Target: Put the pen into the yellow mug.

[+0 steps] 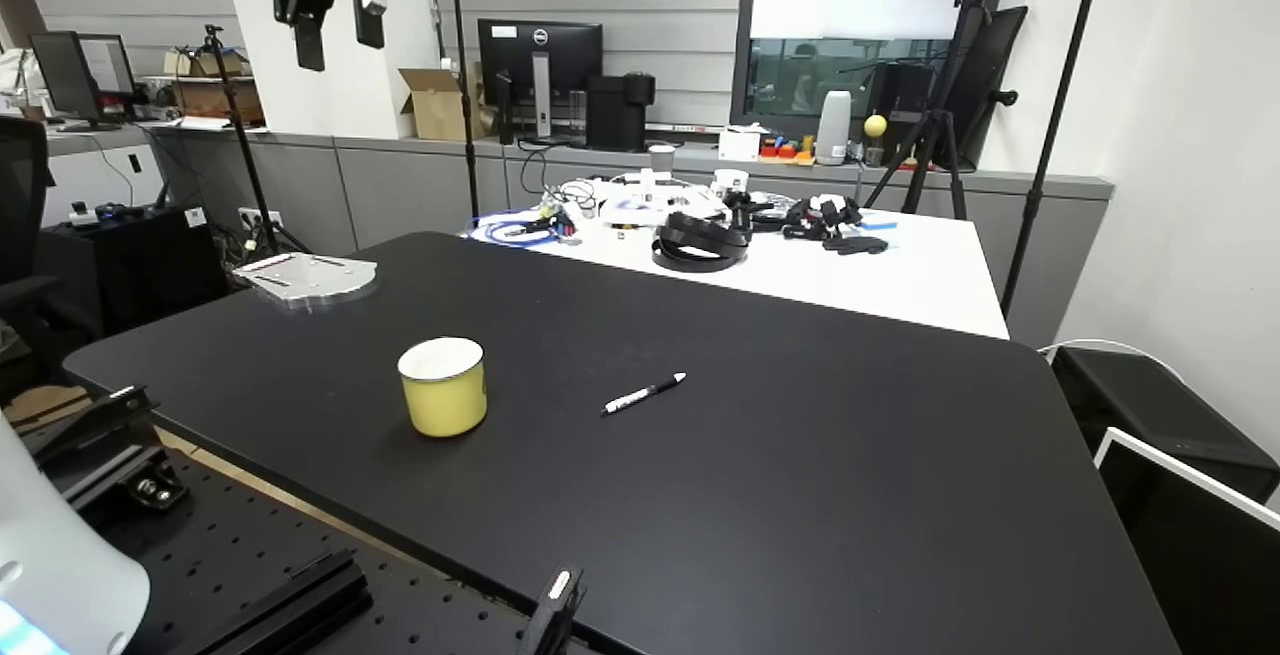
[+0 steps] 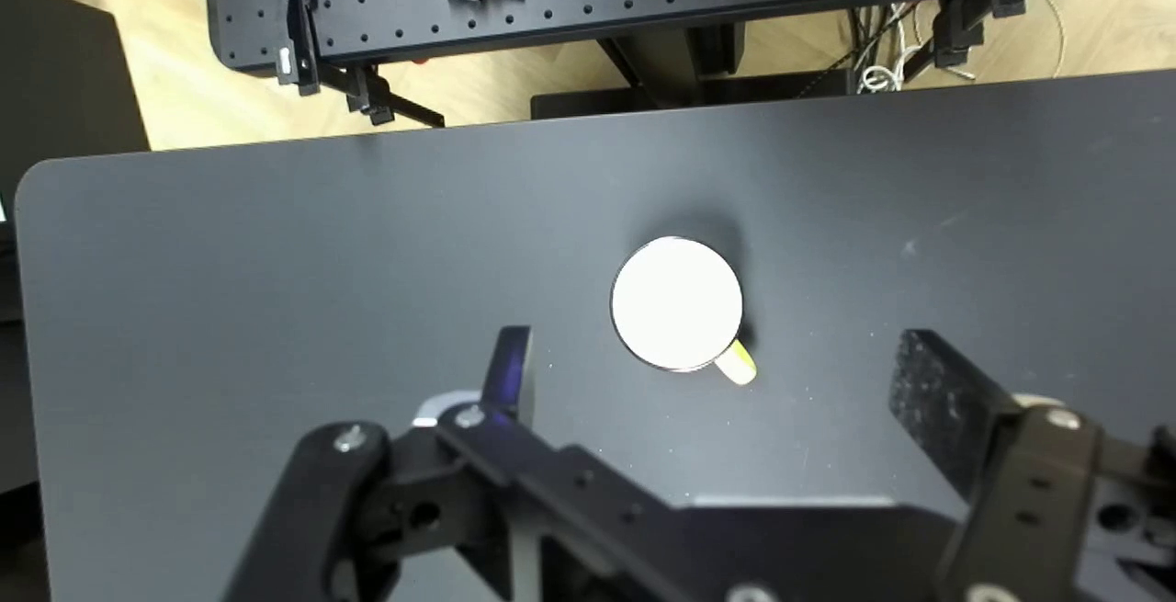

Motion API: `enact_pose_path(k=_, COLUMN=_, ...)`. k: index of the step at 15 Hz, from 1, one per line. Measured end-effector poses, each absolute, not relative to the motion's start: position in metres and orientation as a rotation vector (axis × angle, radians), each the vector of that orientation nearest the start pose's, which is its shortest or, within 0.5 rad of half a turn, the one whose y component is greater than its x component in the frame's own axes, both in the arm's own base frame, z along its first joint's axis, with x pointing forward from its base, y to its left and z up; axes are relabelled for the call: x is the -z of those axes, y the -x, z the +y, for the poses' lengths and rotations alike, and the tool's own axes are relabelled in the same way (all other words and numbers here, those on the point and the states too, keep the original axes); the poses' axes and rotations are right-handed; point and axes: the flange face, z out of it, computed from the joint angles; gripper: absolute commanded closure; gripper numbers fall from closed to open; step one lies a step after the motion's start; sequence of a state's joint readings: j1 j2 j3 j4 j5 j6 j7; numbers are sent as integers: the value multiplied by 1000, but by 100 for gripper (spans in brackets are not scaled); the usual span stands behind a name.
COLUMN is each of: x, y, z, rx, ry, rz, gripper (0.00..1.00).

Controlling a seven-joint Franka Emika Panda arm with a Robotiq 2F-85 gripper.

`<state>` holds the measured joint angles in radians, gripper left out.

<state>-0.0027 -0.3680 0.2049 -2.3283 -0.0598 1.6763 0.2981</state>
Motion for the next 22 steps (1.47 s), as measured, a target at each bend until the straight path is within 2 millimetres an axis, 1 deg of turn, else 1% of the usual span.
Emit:
enact_pose_path(k=3, x=-464, y=-411, z=64, rx=-280, ry=3281, rz=225, gripper=0)
enact_pose_path(k=6, x=-469, y=-428, z=38, rx=-121, ry=3250, rz=297, gripper=0)
enact_pose_path(k=9, x=-467, y=-445, z=1, rx=-29, ry=3227, rz=384, gripper=0)
enact_pose_path(k=14, x=-459, y=-474, z=-74, rx=60, ry=3163, rz=594, gripper=0)
enact_pose_path(k=17, x=-456, y=-496, z=-113, rx=125, ry=3128, rz=702, gripper=0)
enact_pose_path(k=19, x=-450, y=-513, z=-131, rx=162, ry=3105, rz=754, gripper=0)
enact_pose_path(k=22, x=-432, y=-541, z=-148, rx=185, ry=3075, rz=804, gripper=0)
